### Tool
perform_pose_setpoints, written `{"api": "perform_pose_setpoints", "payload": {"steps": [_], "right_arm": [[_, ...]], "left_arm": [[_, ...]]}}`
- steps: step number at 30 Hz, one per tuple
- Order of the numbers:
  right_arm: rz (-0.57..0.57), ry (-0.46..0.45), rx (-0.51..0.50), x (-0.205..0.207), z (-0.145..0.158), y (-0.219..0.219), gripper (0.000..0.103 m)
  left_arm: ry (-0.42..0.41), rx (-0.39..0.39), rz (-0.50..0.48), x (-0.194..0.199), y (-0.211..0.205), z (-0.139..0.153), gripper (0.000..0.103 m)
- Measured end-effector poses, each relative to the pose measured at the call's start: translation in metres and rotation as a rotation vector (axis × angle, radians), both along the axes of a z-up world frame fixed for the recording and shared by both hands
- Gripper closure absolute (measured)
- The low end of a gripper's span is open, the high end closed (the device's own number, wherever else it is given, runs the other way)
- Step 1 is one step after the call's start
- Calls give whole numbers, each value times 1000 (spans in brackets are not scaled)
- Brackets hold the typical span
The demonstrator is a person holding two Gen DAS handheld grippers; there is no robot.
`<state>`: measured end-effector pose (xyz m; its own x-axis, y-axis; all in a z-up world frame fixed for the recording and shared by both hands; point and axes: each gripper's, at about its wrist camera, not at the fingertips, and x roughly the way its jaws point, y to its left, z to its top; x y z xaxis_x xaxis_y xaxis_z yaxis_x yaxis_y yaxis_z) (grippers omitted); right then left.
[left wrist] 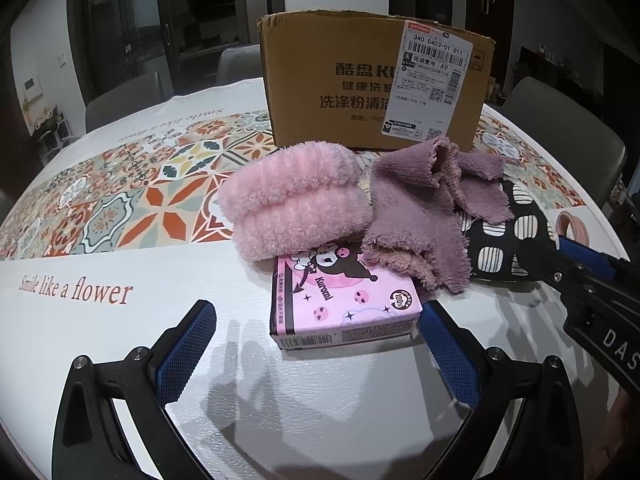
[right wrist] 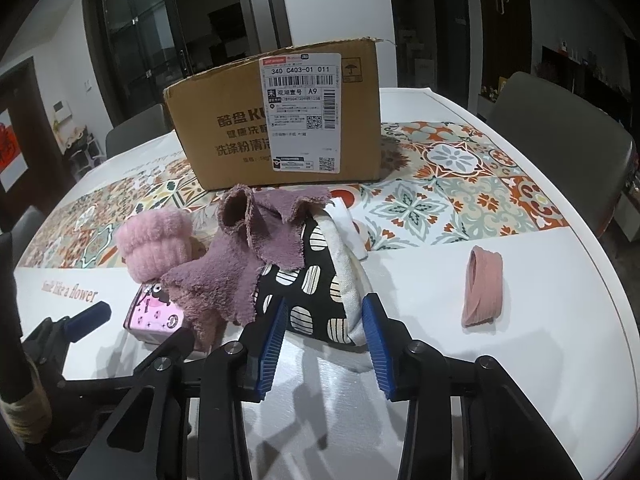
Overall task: Organize soft objects
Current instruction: 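Move the left tool to the pink tissue pack while the right tool approaches the black-and-white pouch, then grasp the pink tissue pack with the left tool while the right tool grasps the pouch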
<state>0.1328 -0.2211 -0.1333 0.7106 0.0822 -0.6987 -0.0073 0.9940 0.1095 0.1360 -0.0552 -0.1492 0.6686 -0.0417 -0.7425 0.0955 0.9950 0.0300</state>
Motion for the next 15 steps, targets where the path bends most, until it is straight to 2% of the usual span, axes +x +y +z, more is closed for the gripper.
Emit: {"api": "perform_pose_setpoints", "payload": {"steps": [7, 15], "right_arm": [[4, 9, -16, 6, -3, 4, 62], [-3, 13, 14, 16, -5, -4, 62]], "left_arm": [[4, -16, -14, 7, 2, 0, 3], [9, -35, -27, 15, -2, 4, 6]]}}
